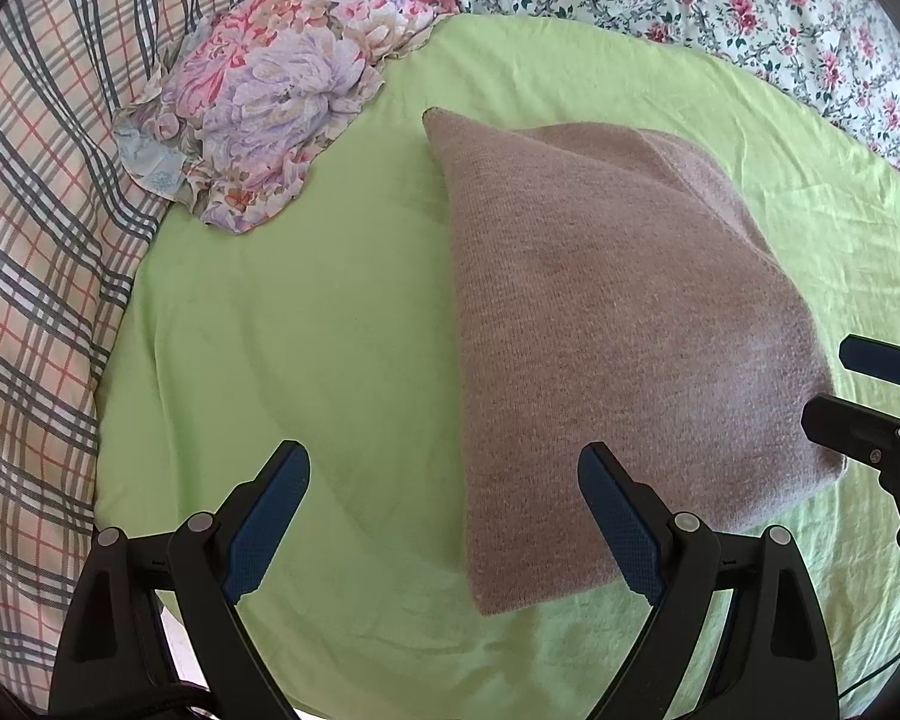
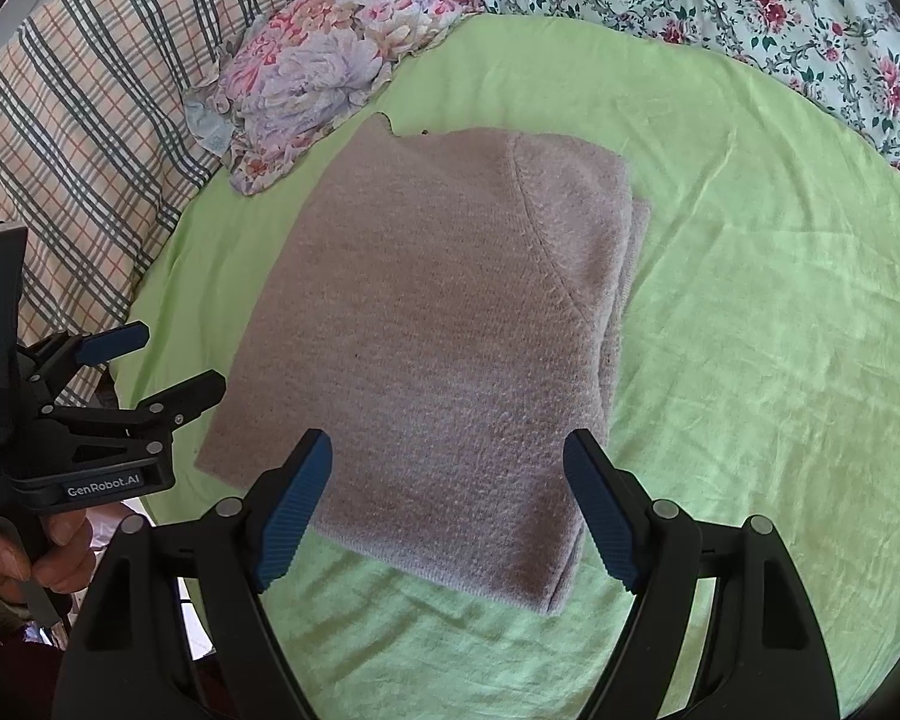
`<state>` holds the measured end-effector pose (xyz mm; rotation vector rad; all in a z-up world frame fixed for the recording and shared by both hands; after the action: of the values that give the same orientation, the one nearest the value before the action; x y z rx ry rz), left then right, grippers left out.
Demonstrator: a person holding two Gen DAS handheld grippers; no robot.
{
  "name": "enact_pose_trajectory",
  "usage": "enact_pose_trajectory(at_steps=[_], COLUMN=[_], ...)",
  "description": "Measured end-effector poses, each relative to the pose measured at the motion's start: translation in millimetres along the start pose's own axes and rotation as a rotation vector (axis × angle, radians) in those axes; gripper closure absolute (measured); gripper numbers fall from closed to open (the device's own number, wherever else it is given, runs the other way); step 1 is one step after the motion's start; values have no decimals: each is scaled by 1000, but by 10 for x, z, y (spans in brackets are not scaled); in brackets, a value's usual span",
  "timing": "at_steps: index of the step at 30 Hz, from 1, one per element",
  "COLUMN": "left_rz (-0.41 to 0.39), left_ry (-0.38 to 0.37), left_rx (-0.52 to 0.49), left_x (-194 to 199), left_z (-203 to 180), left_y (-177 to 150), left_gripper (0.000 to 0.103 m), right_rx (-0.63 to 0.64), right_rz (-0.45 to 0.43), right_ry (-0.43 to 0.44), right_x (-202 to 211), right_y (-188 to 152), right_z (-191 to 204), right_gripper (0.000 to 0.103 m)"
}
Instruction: Fold small clothes
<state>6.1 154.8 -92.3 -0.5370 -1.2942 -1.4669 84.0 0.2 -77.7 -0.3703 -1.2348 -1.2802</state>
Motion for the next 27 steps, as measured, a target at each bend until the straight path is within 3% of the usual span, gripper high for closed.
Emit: enact_pose_trajectory(at_steps=[27], left_rz=[1], left_ry=[-7], left_rx=[-14], left_x=[-42], left_z=[-20], left_y=[91], left_gripper=[11], right_rx=[-28], right_rz=[-3], right_ry=[-1], right_x=[6], right_y=[74], right_z=[-176], right_gripper=[22])
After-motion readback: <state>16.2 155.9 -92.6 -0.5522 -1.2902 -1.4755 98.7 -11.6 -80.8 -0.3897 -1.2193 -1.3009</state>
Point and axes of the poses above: each gripper's, at about its wrist camera, not at the fingertips, and x roughly against the way its jaws point, z to its left, y to its top, the point moved 10 cm from there along -x, roughly the way its jaws point, and after that the axes turned 9 degrees about y, right-handed, at the moved point
